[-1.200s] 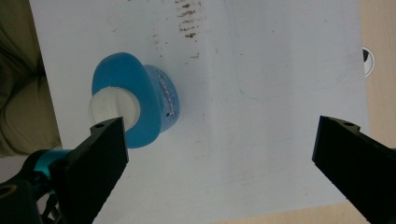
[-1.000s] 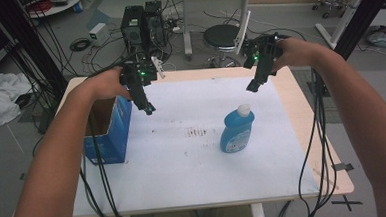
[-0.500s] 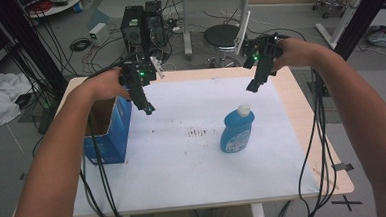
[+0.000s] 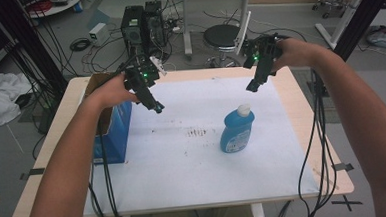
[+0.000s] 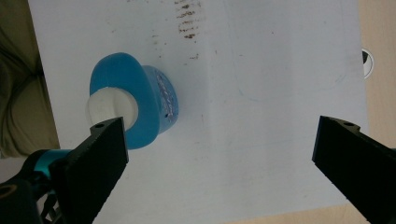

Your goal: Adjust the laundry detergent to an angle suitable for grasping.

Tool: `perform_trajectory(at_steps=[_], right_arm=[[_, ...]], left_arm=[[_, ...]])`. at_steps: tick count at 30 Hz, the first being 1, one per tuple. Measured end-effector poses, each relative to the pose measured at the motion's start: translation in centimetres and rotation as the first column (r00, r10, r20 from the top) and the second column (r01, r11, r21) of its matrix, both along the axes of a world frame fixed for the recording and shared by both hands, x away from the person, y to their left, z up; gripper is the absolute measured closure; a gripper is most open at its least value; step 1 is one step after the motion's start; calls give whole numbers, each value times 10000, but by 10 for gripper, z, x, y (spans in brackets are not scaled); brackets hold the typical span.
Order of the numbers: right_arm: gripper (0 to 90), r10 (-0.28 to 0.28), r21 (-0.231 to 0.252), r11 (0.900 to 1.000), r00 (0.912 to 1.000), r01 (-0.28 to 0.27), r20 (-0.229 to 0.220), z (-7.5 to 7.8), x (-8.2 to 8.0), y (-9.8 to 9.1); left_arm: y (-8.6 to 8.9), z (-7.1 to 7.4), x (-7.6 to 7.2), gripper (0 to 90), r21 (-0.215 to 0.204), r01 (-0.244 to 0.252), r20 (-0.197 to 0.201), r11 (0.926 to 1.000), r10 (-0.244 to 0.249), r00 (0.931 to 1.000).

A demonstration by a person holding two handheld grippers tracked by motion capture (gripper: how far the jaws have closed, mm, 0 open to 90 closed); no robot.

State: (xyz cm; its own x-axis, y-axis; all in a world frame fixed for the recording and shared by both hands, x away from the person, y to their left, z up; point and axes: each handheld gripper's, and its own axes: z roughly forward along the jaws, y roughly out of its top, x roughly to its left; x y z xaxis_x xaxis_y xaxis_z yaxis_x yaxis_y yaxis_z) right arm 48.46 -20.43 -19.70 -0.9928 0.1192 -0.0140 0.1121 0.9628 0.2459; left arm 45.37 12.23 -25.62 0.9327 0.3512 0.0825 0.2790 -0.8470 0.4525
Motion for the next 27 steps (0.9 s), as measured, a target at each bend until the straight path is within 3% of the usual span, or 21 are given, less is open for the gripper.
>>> perform_trajectory(at_steps=[2, 3, 4, 6, 9, 10, 11, 19, 22, 24, 27], right_arm=[[25, 12, 5, 10000, 10000, -12, 16, -1, 1, 0], [25, 12, 5, 10000, 10000, -12, 16, -1, 1, 0], [25, -21, 35, 10000, 10000, 21, -24, -1, 0, 0], [25, 22, 14, 10000, 10000, -22, -29, -2, 1, 0], [25, 22, 11, 10000, 10000, -22, -36, -3, 1, 1], [25, 38, 33, 10000, 10000, -38, -39, -3, 1, 1], [25, 37, 38, 10000, 10000, -37, -37, -3, 1, 1], [25, 49, 19, 10000, 10000, -49, -66, -5, 2, 1], [25, 20, 61, 10000, 10000, -19, -82, -5, 2, 1], [25, 26, 29, 10000, 9999, -26, -104, -4, 2, 1], [25, 63, 27, 10000, 9999, -63, -86, -5, 3, 1]], left_arm=[[-1, -4, 0, 23, -591, -146, 92, 9981, 152, 9998], [-1, -4, 0, 23, -591, -146, 92, 9981, 152, 9998], [-2, -8, 0, 23, -981, -234, 272, 9949, 262, 9993], [-2, -11, 1, 23, -1237, -431, 478, 9914, 494, 9976], [-2, -15, 0, 23, -1990, -723, 774, 9773, 893, 9930], [-2, -15, 0, 23, -1990, -723, 774, 9773, 893, 9930], [-1, -18, -1, 23, -2319, -824, 1052, 9692, 1092, 9884], [2, -32, -6, 23, -3716, -1108, 1626, 9218, 1821, 9697], [2, -37, -7, 23, -4280, -1085, 1561, 8972, 1916, 9690], [2, -42, -8, 23, -4697, -1058, 1448, 8764, 1947, 9701], [1, -49, -11, 23, -5108, -1032, 1403, 8535, 2011, 9695]])
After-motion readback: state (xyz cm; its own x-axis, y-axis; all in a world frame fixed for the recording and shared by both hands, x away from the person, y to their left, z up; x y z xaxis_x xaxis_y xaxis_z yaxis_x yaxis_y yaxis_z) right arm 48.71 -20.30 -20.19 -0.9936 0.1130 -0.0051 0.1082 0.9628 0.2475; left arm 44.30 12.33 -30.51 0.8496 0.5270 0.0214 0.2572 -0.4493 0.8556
